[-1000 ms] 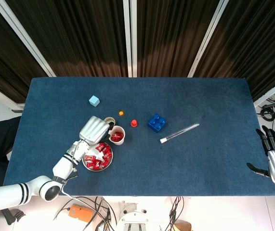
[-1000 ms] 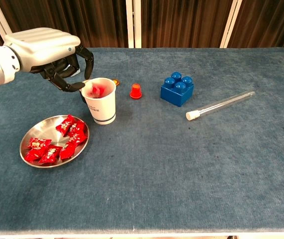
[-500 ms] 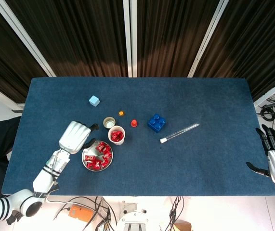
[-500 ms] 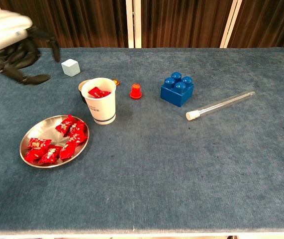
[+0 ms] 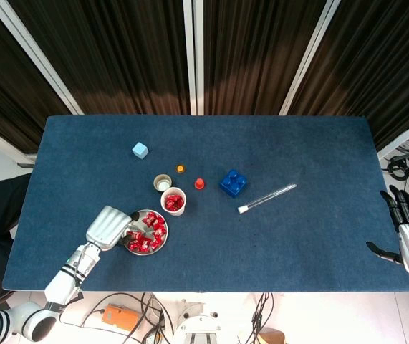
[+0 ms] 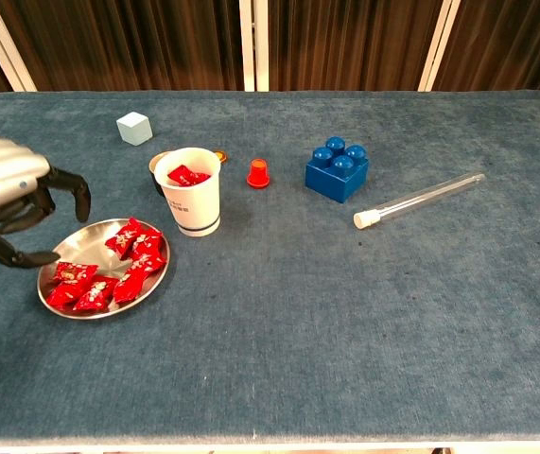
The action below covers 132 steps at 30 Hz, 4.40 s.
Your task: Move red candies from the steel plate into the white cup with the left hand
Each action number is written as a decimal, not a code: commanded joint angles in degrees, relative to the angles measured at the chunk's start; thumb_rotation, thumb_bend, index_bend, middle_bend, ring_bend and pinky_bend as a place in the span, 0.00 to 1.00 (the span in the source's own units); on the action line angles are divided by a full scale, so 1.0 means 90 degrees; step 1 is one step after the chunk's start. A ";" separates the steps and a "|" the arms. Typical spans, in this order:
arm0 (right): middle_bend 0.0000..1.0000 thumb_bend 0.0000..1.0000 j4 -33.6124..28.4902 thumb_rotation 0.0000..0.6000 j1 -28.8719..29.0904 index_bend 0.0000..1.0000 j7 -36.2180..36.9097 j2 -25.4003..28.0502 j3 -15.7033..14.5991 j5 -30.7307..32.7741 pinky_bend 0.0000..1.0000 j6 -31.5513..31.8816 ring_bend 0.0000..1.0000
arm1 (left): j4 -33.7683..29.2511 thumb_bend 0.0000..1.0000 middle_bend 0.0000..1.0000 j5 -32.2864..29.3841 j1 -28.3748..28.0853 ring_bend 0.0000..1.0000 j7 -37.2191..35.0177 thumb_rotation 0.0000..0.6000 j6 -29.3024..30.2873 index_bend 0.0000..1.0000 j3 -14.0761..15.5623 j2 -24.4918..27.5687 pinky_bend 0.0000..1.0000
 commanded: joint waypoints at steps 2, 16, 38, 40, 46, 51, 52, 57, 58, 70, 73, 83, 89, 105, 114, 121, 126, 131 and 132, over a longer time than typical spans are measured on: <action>0.03 0.19 0.0025 1.00 -0.0012 0.00 0.0025 -0.0013 -0.0013 0.0017 0.15 -0.0012 0.00 | 0.0114 0.20 0.83 -0.0234 -0.0034 0.77 0.0187 1.00 -0.0210 0.43 -0.0003 -0.0167 0.75; 0.03 0.19 0.0068 1.00 0.0034 0.00 0.0022 -0.0065 -0.0009 0.0055 0.15 -0.0114 0.00 | 0.0206 0.20 0.83 -0.0476 -0.0025 0.77 0.0282 1.00 -0.0430 0.43 0.0008 -0.0281 0.75; 0.03 0.19 0.0102 1.00 0.0010 0.00 0.0068 -0.0080 -0.0007 0.0085 0.15 -0.0089 0.00 | -0.0091 0.39 0.84 -0.0065 -0.0051 0.78 -0.0762 1.00 -0.0179 0.58 -0.0305 0.0031 0.75; 0.03 0.19 0.0112 1.00 0.0001 0.00 0.0081 -0.0088 -0.0013 0.0069 0.15 -0.0070 0.00 | -0.0283 0.39 0.84 0.0009 -0.0099 0.78 -0.0877 1.00 -0.0039 0.58 -0.0494 0.0179 0.75; 0.03 0.19 0.0179 1.00 0.0000 0.00 0.0148 -0.0125 -0.0023 0.0053 0.15 -0.0073 0.00 | -0.0500 0.38 0.84 -0.0206 -0.0512 0.78 -0.1075 1.00 -0.0238 0.58 -0.1104 0.0226 0.75; 0.03 0.19 0.0203 1.00 -0.0019 0.00 0.0199 -0.0105 -0.0016 0.0060 0.15 -0.0040 0.00 | -0.0312 0.38 0.84 -0.0554 -0.0963 0.78 -0.0958 1.00 -0.0681 0.58 -0.1411 -0.0032 0.75; 0.03 0.19 0.0213 1.00 -0.0025 0.00 0.0215 -0.0103 -0.0016 0.0063 0.15 -0.0035 0.00 | -0.0265 0.38 0.84 -0.0651 -0.1063 0.78 -0.0905 1.00 -0.0777 0.58 -0.1463 -0.0105 0.75; 0.03 0.19 0.0259 1.00 -0.0042 0.00 0.0269 -0.0115 -0.0028 0.0079 0.15 -0.0038 0.00 | -0.0140 0.37 0.83 -0.1092 -0.1388 0.78 -0.0592 1.00 -0.1080 0.58 -0.1586 -0.0314 0.75; 0.03 0.19 0.0269 1.00 -0.0050 0.00 0.0287 -0.0118 -0.0028 0.0083 0.15 -0.0030 0.00 | -0.0108 0.37 0.83 -0.1206 -0.1450 0.77 -0.0517 1.00 -0.1135 0.58 -0.1598 -0.0356 0.75; 0.03 0.19 0.0281 1.00 -0.0052 0.00 0.0306 -0.0116 -0.0026 0.0051 0.15 -0.0018 0.00 | -0.0213 0.16 0.83 -0.1698 -0.1414 0.77 0.0138 1.00 -0.0685 0.37 -0.1383 -0.0309 0.75; 0.03 0.19 0.0278 1.00 -0.0048 0.00 0.0312 -0.0115 -0.0024 0.0041 0.15 -0.0014 0.00 | -0.0410 0.16 0.83 -0.1448 -0.1154 0.76 -0.0223 1.00 -0.0371 0.36 -0.1277 -0.0084 0.75; 0.03 0.19 0.0269 1.00 0.0011 0.00 0.0299 -0.0110 0.0006 0.0010 0.15 -0.0050 0.00 | -0.0557 0.17 0.83 -0.0265 -0.0158 0.76 -0.1165 1.00 0.0733 0.42 -0.0518 0.0414 0.75; 0.03 0.19 0.0215 1.00 0.0054 0.00 0.0230 -0.0124 -0.0009 -0.0042 0.15 -0.0093 0.00 | -0.0309 0.20 0.83 0.0014 -0.0136 0.76 -0.1188 1.00 0.0439 0.44 -0.0223 0.0173 0.75; 0.03 0.19 0.0196 1.00 -0.0053 0.00 0.0243 -0.0080 -0.0034 0.0019 0.15 0.0010 0.00 | 0.0516 0.22 0.83 -0.0568 -0.0552 0.76 -0.1198 1.00 -0.0574 0.44 -0.0566 -0.0715 0.75; 0.03 0.19 0.0219 1.00 -0.0041 0.00 0.0251 -0.0093 -0.0029 0.0035 0.15 -0.0023 0.00 | 0.0640 0.22 0.83 -0.0949 -0.0703 0.76 -0.1046 1.00 -0.0898 0.44 -0.0677 -0.0915 0.75; 0.03 0.19 0.0226 1.00 -0.0058 0.00 0.0259 -0.0090 -0.0029 0.0056 0.15 -0.0015 0.00 | 0.0736 0.22 0.83 -0.1117 -0.0804 0.76 -0.0935 1.00 -0.1032 0.44 -0.0727 -0.1014 0.75; 0.03 0.19 0.0229 1.00 -0.0054 0.00 0.0253 -0.0095 -0.0033 0.0071 0.15 -0.0043 0.00 | 0.0779 0.22 0.83 -0.1162 -0.0824 0.76 -0.0767 1.00 -0.1016 0.44 -0.0694 -0.1029 0.75; 0.03 0.19 0.0216 1.00 -0.0045 0.00 0.0243 -0.0093 -0.0030 0.0073 0.15 -0.0060 0.00 | 0.0792 0.22 0.83 -0.1218 -0.0821 0.76 -0.0746 1.00 -0.1041 0.45 -0.0659 -0.1030 0.75; 0.03 0.19 0.0222 1.00 -0.0042 0.00 0.0246 -0.0093 -0.0029 0.0078 0.15 -0.0068 0.00 | 0.0800 0.22 0.83 -0.1228 -0.0819 0.76 -0.0749 1.00 -0.1044 0.46 -0.0654 -0.1037 0.75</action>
